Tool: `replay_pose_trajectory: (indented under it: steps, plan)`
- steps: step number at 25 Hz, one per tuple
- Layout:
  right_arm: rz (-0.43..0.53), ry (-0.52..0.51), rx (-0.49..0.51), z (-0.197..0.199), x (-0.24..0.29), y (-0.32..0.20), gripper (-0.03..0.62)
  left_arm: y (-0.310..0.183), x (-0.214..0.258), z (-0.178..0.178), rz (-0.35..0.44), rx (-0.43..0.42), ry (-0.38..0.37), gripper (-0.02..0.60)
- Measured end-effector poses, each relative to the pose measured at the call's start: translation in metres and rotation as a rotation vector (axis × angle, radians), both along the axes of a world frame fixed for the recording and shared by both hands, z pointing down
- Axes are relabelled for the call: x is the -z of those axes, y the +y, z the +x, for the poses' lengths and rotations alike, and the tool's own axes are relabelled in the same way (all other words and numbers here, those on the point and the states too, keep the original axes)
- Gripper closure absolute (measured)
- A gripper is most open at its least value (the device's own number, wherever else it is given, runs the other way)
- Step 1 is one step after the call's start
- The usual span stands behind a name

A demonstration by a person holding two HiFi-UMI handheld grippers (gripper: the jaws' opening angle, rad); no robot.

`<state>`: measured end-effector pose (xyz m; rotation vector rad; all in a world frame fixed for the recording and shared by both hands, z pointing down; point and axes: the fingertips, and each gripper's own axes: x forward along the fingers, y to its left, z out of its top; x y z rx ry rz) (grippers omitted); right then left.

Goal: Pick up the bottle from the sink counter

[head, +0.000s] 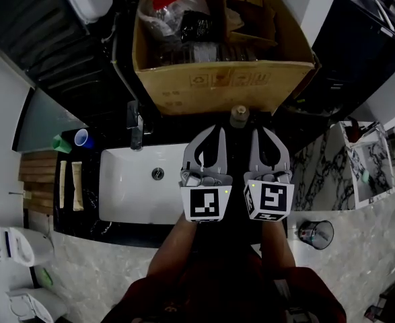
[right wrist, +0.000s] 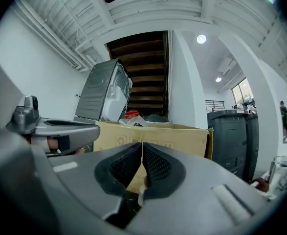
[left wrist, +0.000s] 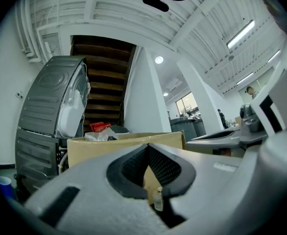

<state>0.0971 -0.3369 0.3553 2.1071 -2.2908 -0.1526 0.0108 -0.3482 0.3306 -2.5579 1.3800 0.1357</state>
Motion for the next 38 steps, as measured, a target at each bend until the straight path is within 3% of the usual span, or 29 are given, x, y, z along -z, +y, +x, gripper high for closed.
replay_pose_trajectory:
  steps: [8,18,27,31,38]
  plan:
    - [-0.039,-0.011,0.026,0.008,-0.022,-0.030,0.577,-0.025,-0.017,0.005,-0.011,0.023,-0.021,0.578]
    - [-0.094,-0.032,0.049,0.024,-0.053,-0.061,0.536,-0.051,-0.044,0.020,-0.080,0.035,-0.026,0.578]
    - [-0.163,-0.016,0.113,0.017,-0.086,-0.085,0.436,-0.074,-0.066,0.026,-0.107,0.054,-0.061,0.578]
    - [-0.198,-0.023,0.123,0.018,-0.103,-0.097,0.414,-0.086,-0.076,0.028,-0.144,0.067,-0.019,0.578]
    - [-0.240,-0.027,0.130,0.020,-0.126,-0.117,0.359,-0.103,-0.094,0.032,-0.161,0.061,-0.058,0.578]
